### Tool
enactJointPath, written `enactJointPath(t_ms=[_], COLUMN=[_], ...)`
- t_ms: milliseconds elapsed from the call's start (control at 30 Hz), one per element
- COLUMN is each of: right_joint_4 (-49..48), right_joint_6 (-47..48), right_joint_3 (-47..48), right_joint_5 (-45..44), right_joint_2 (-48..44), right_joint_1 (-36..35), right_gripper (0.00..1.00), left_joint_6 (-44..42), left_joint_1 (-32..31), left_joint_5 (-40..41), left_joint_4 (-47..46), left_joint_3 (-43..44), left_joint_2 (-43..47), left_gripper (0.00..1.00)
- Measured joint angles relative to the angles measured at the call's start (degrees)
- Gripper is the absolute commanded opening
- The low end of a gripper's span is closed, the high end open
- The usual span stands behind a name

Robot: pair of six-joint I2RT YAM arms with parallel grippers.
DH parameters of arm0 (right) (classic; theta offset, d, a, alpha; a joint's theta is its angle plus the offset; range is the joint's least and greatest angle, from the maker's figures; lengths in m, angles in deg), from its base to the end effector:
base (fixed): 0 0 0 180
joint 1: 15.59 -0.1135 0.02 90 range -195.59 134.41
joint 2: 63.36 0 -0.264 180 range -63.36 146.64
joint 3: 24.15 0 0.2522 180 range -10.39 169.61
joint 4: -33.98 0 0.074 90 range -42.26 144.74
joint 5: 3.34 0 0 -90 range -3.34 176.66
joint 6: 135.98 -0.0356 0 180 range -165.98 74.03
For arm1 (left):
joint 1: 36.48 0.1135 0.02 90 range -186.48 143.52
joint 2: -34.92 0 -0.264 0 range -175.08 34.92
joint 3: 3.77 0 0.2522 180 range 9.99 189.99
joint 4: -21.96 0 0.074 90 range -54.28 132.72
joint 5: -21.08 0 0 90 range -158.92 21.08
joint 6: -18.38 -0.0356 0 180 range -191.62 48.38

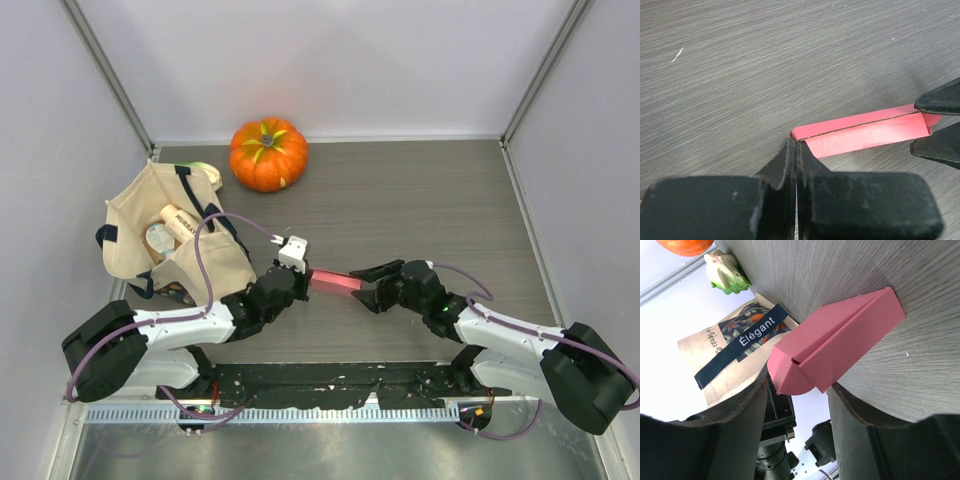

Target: Fold the paper box

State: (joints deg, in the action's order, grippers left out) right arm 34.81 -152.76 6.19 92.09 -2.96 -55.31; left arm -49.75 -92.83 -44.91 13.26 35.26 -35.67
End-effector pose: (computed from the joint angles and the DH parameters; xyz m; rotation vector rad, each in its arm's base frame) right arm 0.1531 0.1315 0.1605 1.3592 2.1761 1.4277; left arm 0.1480 -0.1962 0.1891 0.3145 1.9404 -0.4937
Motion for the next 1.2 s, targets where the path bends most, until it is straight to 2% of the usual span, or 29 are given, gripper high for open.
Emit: enactJointPath(t_ms=[100,300,400,500,533,633,767,833,967,1200], right_joint_4=[-0.48,-2.93,-4.94,-7.04,-8.02,-10.91,-14.51,-15.8,-17.57,-20.11], right_joint_6=[0.02,0.2,0.2,0.26,0.26,0.24,0.17,0.17,0.28,0.9], right_joint_3=[-0.44,-1.44,-2.05,-2.56,-2.8,-3.54,-4.39,-4.7,-5.31,-6.75], right_joint_5=[-0.61,-1.57,-1.95,-2.34,-2.4,-2.43,-2.58,-2.6,-2.58,-2.49], right_joint_2=[0.07,0.63,1.31,2.25,2.67,4.13,5.88,6.43,7.02,7.17], right_joint_1=[0.0,0.0,0.0,0.0,0.0,0.0,0.0,0.0,0.11,0.2], right_gripper=[0.48,0.45,0.44,0.39,0.36,0.35,0.35,0.34,0.3,0.26], left_joint_6=[0.26,0.48,0.68,0.83,1.03,1.51,1.9,2.12,4.59,12.09], left_joint_1=[-0.28,-0.55,-0.59,-0.59,-0.59,-0.72,-0.96,-0.96,0.44,7.78], left_joint_5=[0.44,0.57,0.66,0.42,0.09,-1.22,-2.64,-2.86,-4.37,-11.37], left_joint_4=[0.07,0.57,0.85,1.6,2.12,4.17,8.44,10.75,16.57,23.3], left_joint_3=[0.02,0.24,0.33,0.46,0.46,0.35,-0.28,-0.26,1.7,11.58], left_joint_2=[0.0,-0.02,0.0,0.31,0.7,2.4,7.06,9.81,13.22,6.93], left_gripper=[0.0,0.02,0.07,0.22,0.31,0.5,0.61,0.63,0.59,0.62])
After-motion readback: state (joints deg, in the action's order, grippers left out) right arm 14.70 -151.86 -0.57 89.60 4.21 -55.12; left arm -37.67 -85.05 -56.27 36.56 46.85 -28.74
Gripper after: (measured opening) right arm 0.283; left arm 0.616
